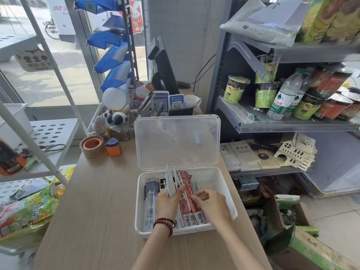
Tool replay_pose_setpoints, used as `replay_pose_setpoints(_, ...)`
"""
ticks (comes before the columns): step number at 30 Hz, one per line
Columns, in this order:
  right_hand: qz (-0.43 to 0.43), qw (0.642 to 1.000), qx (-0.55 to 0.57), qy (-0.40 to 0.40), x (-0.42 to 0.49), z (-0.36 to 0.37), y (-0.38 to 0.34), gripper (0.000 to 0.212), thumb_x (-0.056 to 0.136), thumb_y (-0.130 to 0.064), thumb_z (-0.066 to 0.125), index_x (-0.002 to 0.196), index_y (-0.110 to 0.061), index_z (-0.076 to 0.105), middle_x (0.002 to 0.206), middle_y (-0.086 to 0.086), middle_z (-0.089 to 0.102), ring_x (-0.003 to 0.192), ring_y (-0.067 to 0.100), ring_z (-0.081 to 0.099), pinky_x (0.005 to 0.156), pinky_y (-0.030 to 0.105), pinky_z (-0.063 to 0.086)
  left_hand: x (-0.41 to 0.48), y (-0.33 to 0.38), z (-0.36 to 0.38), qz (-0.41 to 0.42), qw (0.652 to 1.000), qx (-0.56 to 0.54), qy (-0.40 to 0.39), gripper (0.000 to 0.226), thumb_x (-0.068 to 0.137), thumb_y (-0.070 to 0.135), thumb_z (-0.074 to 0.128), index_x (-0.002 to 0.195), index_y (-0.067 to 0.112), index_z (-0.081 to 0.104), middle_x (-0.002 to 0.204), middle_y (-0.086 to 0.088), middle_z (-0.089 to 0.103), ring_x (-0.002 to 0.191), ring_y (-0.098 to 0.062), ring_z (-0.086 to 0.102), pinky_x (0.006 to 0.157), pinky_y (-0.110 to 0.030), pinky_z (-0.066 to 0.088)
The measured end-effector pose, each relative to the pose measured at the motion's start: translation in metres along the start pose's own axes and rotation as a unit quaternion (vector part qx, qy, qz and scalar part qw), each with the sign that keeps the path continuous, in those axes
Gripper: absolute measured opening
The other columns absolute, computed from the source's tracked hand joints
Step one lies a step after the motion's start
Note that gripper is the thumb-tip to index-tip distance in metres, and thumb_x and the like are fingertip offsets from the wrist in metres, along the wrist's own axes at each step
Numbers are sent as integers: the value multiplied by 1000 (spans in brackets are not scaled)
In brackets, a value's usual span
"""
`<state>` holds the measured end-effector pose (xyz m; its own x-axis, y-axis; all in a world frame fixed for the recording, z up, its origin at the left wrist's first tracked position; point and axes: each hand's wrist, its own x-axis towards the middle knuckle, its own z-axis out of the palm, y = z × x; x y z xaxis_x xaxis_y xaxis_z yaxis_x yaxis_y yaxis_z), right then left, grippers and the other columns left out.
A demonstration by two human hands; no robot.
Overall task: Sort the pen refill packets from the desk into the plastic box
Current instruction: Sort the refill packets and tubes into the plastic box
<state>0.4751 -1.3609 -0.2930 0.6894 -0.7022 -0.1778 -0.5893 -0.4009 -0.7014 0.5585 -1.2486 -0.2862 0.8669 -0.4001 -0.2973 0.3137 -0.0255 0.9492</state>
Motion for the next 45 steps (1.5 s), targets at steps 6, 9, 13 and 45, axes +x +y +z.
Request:
replay_pose_setpoints(6,19,1000,8,-18,5,5,4,27,77,-56,72,81,-29,67,74,-11,71,67,1,68,69,34,60,0,-1,-1,-6,1000,14,-1,17,80,23,71,91,11,70,78,-4,71,71,-12,70,64,-25,59)
replay_pose_setpoints(9,39,998,-56,-13,2,4,2,39,76,-67,65,75,-29,64,71,-10,68,67,6,66,61,28,54,2,-3,-1,-14,999,28,-3,21,80,26,71,92,9,70,81,-6,72,73,-16,71,68,-30,60)
replay_pose_setpoints(13,38,991,-125,5,-2,2,-1,49,75,-77,55,70,-29,60,66,-9,65,66,8,64,55,25,47,2,-4,-2,12,999,35,16,15,79,33,71,88,21,71,82,-10,73,73,-24,69,70,-35,59)
replay_pose_setpoints(45,-44,997,42,51,-7,-3,-2,11,90,-38,65,88,-29,70,78,-17,68,74,-2,63,63,16,50,-3,1,2,14,998,-52,-36,23,81,25,66,100,11,68,96,-7,73,84,-21,72,72,-41,60)
